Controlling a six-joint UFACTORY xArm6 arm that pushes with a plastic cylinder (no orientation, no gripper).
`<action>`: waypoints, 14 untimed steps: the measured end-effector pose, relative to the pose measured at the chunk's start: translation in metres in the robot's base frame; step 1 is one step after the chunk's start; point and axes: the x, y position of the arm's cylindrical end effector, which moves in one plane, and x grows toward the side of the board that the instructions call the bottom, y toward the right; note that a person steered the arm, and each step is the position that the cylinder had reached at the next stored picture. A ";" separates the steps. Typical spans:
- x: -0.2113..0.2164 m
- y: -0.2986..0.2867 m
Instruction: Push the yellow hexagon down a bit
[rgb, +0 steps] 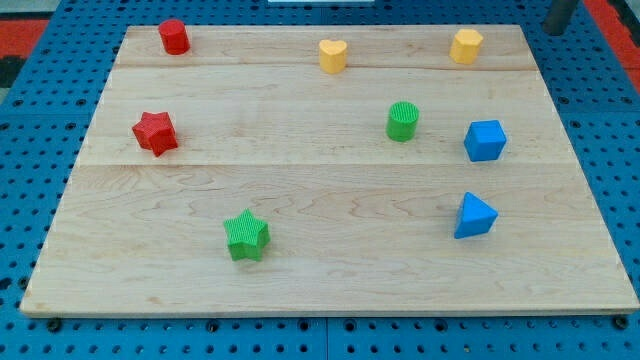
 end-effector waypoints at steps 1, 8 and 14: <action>0.001 0.000; 0.010 -0.046; 0.045 -0.138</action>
